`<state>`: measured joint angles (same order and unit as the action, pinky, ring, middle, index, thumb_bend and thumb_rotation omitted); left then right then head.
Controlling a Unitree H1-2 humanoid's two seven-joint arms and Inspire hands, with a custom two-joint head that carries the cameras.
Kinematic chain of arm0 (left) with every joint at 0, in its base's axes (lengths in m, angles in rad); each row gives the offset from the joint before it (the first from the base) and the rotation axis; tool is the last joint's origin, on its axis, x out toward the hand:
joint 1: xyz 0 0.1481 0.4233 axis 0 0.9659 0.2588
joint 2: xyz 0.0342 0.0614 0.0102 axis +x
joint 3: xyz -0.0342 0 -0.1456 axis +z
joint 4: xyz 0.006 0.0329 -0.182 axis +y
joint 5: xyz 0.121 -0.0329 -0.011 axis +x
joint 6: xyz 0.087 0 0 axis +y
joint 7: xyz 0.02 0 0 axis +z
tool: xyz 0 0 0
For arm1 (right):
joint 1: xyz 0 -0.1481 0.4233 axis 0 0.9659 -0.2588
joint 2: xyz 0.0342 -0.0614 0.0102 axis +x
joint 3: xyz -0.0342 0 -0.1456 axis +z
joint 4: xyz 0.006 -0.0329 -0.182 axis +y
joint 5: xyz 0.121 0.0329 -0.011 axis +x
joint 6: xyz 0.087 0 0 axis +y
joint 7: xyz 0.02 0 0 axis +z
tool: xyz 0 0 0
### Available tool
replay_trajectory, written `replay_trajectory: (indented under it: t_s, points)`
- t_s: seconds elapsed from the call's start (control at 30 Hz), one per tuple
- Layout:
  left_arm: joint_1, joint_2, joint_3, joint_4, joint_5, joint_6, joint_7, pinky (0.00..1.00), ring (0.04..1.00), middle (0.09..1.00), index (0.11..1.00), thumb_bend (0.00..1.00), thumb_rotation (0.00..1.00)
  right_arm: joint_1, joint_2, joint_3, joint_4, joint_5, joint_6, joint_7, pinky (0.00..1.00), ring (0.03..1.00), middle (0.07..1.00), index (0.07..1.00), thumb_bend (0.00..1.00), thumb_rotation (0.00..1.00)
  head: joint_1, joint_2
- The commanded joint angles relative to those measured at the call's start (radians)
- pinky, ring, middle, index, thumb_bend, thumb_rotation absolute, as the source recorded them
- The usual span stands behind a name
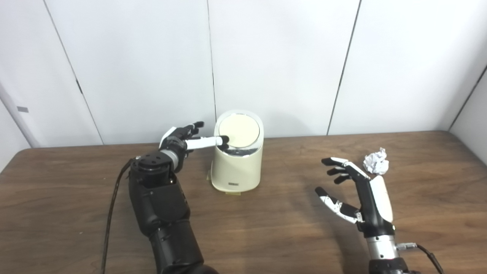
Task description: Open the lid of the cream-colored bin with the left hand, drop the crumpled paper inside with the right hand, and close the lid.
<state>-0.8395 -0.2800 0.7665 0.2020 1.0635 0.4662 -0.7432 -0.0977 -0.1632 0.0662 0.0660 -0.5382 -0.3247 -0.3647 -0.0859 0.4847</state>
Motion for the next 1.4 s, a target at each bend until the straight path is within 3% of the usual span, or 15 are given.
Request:
replay_trajectory:
  t_s: [0.0,0.4,0.7,1.0,1.2,1.27,1.37]
  points:
    - [-0.046,0.0,-0.02,-0.031,-0.001,0.004,0.018,1.0,1.0,1.0,1.0,0.93,0.12,0.034,0.031,0.02,0.084,-0.002,-0.032,-0.016,0.5,0.632,0.702,0.684,0.3,0.12,-0.001,0.001]
    - [-0.047,-0.018,-0.034,-0.026,-0.048,0.004,0.03,1.0,1.0,1.0,1.0,0.98,0.14,0.033,0.036,0.025,0.083,-0.012,-0.027,-0.022,0.51,0.639,0.702,0.687,0.31,0.1,-0.006,0.0]
    - [-0.046,-0.003,-0.085,-0.015,-0.043,0.004,0.015,1.0,1.0,1.0,1.0,0.99,0.24,0.032,0.035,0.024,0.077,-0.009,-0.016,-0.014,0.49,0.623,0.704,0.689,0.31,0.11,-0.004,0.0]
    - [-0.037,-0.018,-0.125,-0.022,-0.092,0.004,0.084,1.0,1.0,1.0,1.0,0.97,0.21,0.032,0.041,0.026,0.075,-0.008,-0.002,-0.007,0.52,0.652,0.709,0.689,0.31,0.11,-0.008,-0.002]
    - [0.019,0.041,-0.318,-0.011,-0.093,0.003,0.212,1.0,1.0,1.0,1.0,0.97,0.2,0.033,0.045,0.027,0.072,-0.018,0.004,-0.013,0.51,0.645,0.707,0.687,0.31,0.08,-0.012,0.0]
    - [0.046,0.086,-0.435,-0.001,-0.055,0.002,0.293,1.0,1.0,1.0,1.0,0.98,0.19,0.033,0.046,0.026,0.072,-0.017,-0.001,-0.015,0.52,0.646,0.707,0.685,0.31,0.07,-0.013,0.002]
    - [0.07,0.148,-0.562,0.014,-0.032,0.003,0.371,1.0,1.0,1.0,1.0,0.99,0.22,0.035,0.046,0.026,0.066,-0.02,0.004,-0.012,0.51,0.639,0.706,0.685,0.31,0.08,-0.011,0.005]
